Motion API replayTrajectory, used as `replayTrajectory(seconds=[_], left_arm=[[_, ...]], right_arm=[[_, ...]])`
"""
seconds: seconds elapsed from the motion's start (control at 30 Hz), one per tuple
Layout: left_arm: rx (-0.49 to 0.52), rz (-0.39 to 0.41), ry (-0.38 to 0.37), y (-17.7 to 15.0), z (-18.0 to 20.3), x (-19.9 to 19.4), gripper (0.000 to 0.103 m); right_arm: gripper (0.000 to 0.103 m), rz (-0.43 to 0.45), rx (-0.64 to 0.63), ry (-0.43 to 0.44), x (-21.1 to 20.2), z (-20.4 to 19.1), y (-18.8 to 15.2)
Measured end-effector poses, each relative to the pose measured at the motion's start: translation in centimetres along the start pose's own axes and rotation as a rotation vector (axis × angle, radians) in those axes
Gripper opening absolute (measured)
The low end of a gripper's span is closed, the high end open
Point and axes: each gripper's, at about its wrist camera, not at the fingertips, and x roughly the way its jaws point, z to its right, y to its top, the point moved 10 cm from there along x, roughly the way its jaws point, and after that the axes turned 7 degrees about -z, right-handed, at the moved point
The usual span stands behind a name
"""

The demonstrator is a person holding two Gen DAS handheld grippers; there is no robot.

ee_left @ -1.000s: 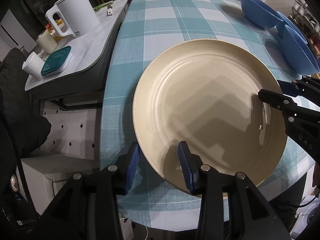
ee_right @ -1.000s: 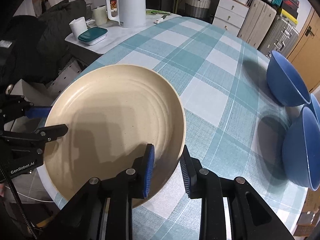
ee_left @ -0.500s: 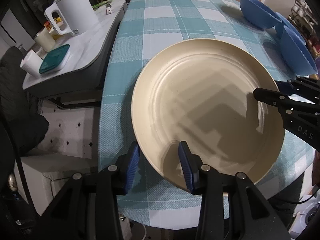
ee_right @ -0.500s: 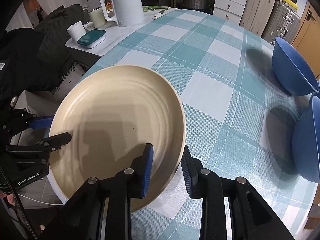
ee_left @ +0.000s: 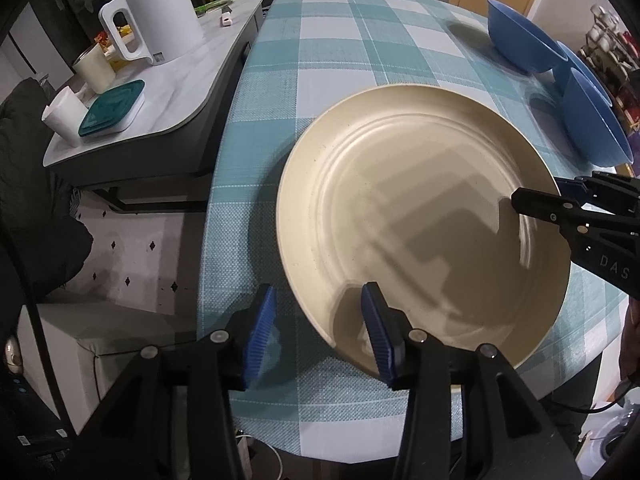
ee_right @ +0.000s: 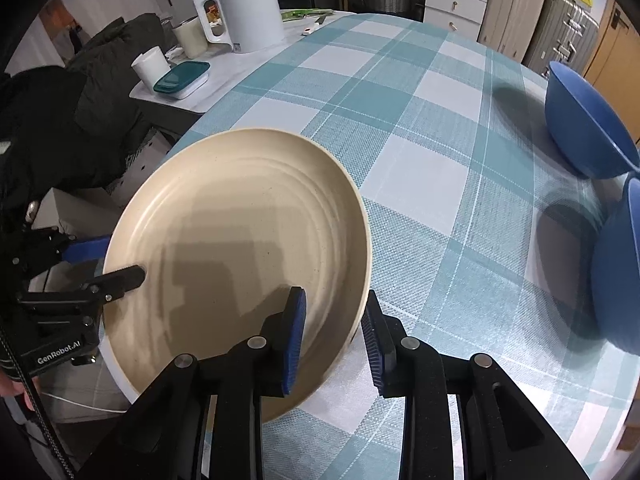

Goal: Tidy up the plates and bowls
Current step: 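Lower the held cream plate onto the plate stack with both grippers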

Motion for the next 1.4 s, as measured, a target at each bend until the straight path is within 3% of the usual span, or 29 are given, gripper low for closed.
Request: replayTrajectory(seconds=[0.17,0.37,0.5,0.7,0.87,1.4], left_arm=[[-0.015,-0.011,-0.026,0.0,-0.2,0.1,0.046],[-0.020,-0.010,-0.036,0.1,-0.3,0.1,0.046],[-0.052,-0.011,-0.060,0.0,-0.7,-0.1,0.045],[-0.070,0.014,-0.143,0.1,-0.6,-0.7,0.047],[-0.092,-0.028,-0.202,-0.4,-0.1,0.4,0.050],[-0.154,-0.039,-0.324,0.2,0.3,0.1,0.051]], right_arm=[[0.030,0.001,0.064,0.077,0.3,0.5,0.1],[0.031,0.004,0.179,0.244,1.1,1.2,0.2],[0.031,0.000,0.173,0.246,0.6,1.1,0.3],[0.034,0.076,0.211,0.269,-1.8,2.5,0.1],[0.037,0.041,0.252,0.320,-0.6,2.8,-0.9],[0.040,0.010,0.300,0.414,2.0,-0.1,-1.6]])
